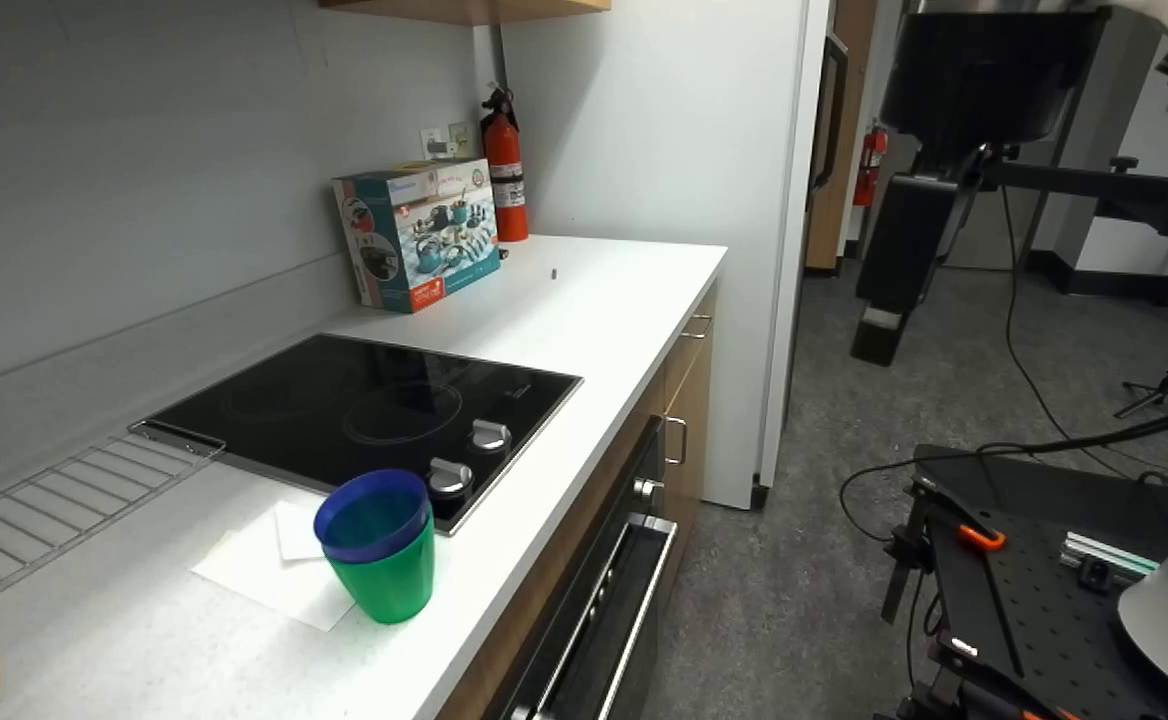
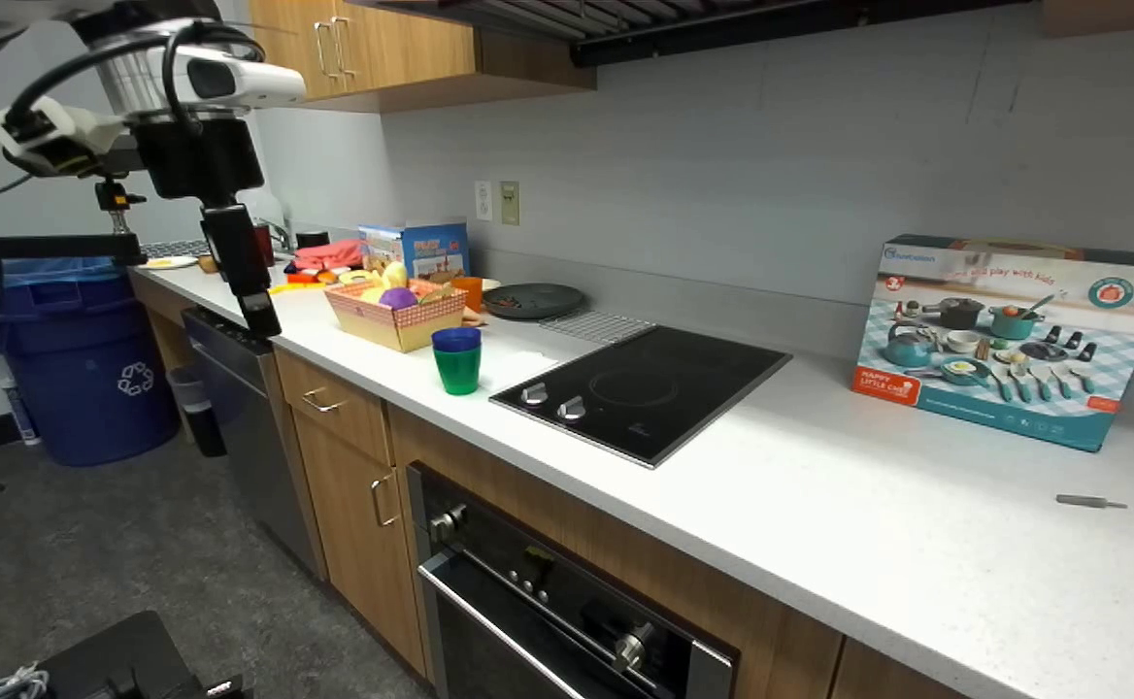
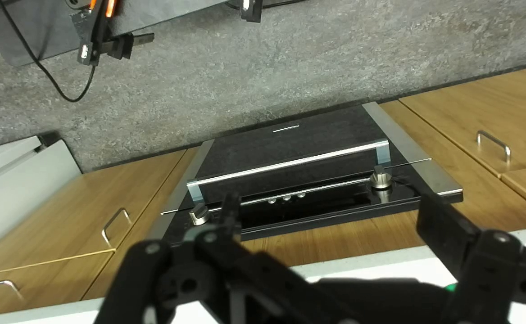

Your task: Move the cups to the right

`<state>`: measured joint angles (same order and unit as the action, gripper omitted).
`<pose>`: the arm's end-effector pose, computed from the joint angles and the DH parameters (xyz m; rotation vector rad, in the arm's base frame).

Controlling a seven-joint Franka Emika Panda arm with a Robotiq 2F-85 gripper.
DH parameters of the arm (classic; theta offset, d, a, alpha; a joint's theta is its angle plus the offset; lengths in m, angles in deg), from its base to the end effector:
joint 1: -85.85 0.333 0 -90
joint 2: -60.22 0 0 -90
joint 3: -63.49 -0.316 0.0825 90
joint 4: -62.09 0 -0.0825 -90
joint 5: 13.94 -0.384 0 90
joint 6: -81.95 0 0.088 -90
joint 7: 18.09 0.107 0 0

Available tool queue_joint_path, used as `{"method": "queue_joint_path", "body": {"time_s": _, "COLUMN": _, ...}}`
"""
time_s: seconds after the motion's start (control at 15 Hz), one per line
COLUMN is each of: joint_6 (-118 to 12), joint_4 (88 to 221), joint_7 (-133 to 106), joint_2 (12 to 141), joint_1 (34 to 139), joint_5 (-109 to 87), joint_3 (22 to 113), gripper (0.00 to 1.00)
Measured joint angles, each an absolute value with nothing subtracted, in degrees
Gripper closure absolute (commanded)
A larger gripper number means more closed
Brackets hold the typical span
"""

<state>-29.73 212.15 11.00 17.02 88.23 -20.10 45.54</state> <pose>0.3130 0.1274 0.4754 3.0319 -0.4034 0.1539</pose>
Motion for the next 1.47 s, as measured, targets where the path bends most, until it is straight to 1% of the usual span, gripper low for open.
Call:
{"method": "queue_joint_path", "body": {"time_s": 0.27, "joint_6": -30.9, "joint_4": 212.5, "joint_7": 11.0, "joint_2": 17.8, "joint_1": 88.2, "joint_5": -20.1, "joint_3": 45.4, "gripper": 0.00}}
{"method": "queue_joint_path", "body": {"time_s": 0.53, "joint_6": -40.1, "joint_4": 214.9, "joint_7": 12.4, "joint_2": 22.6, "joint_1": 88.2, "joint_5": -19.9, "joint_3": 43.5, "gripper": 0.00}}
{"method": "queue_joint_path", "body": {"time_s": 0.87, "joint_6": -52.4, "joint_4": 215.4, "joint_7": 15.2, "joint_2": 34.6, "joint_1": 87.5, "joint_5": -17.6, "joint_3": 42.9, "gripper": 0.00}}
{"method": "queue_joint_path", "body": {"time_s": 1.07, "joint_6": -53.8, "joint_4": 213.7, "joint_7": 15.3, "joint_2": 39.6, "joint_1": 86.6, "joint_5": -16.3, "joint_3": 44.3, "gripper": 0.00}}
{"method": "queue_joint_path", "body": {"time_s": 1.47, "joint_6": -53.8, "joint_4": 212.8, "joint_7": 15.3, "joint_2": 40.3, "joint_1": 86.6, "joint_5": -16.2, "joint_3": 44.7, "gripper": 0.00}}
